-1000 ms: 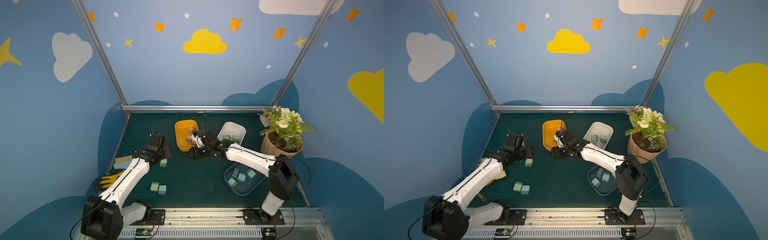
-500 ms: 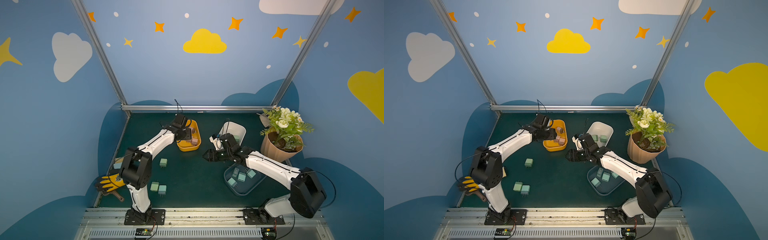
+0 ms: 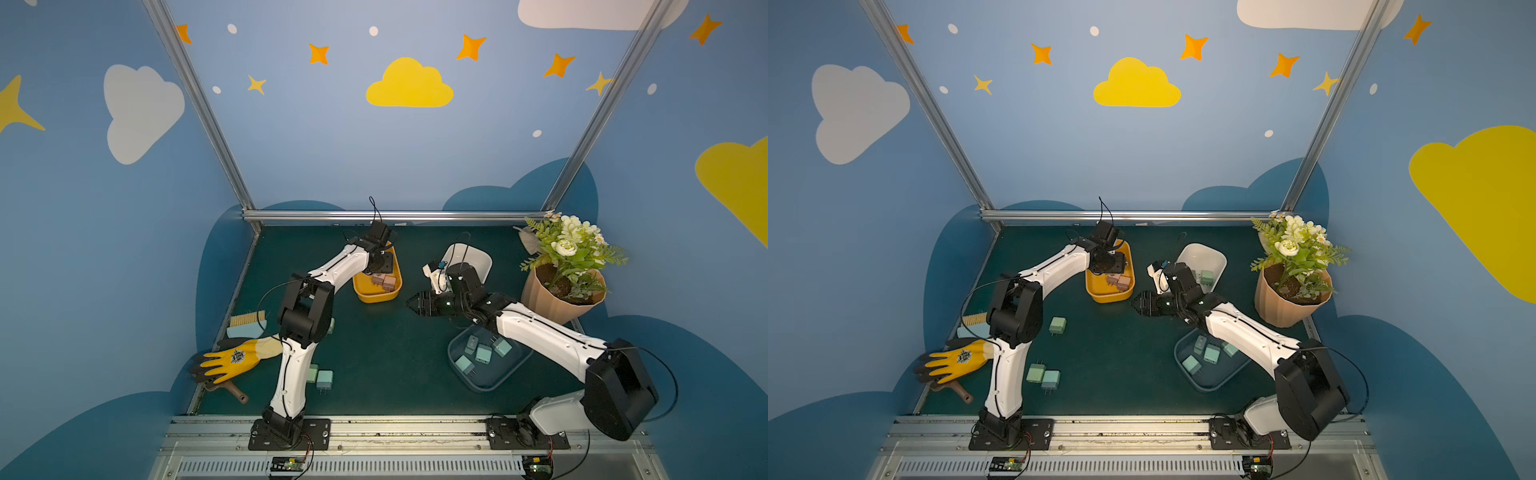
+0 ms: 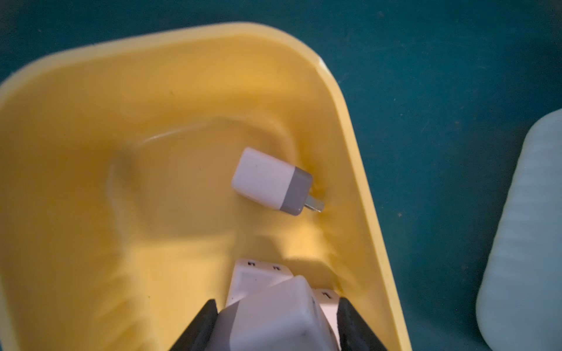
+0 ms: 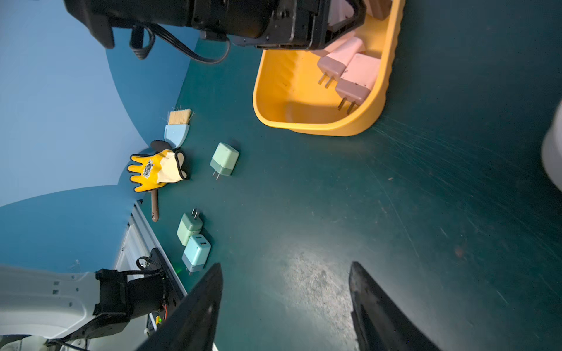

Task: Place the plugs by color into the storage box
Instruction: Place the plug in the storage box.

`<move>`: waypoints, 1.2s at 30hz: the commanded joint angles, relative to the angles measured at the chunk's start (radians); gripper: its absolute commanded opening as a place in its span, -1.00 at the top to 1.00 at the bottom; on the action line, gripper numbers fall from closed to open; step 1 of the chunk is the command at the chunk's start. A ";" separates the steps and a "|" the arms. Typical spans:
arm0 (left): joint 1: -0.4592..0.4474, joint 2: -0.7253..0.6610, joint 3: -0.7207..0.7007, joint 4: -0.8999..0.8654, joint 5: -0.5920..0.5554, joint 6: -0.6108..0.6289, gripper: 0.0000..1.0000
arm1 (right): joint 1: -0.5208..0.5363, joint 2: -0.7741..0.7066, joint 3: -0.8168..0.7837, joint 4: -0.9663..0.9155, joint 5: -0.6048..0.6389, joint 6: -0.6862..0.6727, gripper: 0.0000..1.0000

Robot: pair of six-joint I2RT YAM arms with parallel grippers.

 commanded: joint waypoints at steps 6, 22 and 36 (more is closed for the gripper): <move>0.003 -0.010 0.028 -0.029 -0.051 -0.044 -0.41 | 0.034 0.057 0.059 0.030 -0.089 0.056 -0.22; -0.069 -0.246 -0.080 -0.086 -0.156 -0.033 -0.52 | 0.126 -0.042 0.083 -0.050 0.037 0.019 -0.17; -0.216 -0.716 -0.589 -0.233 -0.183 -0.236 -0.50 | 0.282 -0.272 -0.034 -0.124 0.162 0.044 -0.15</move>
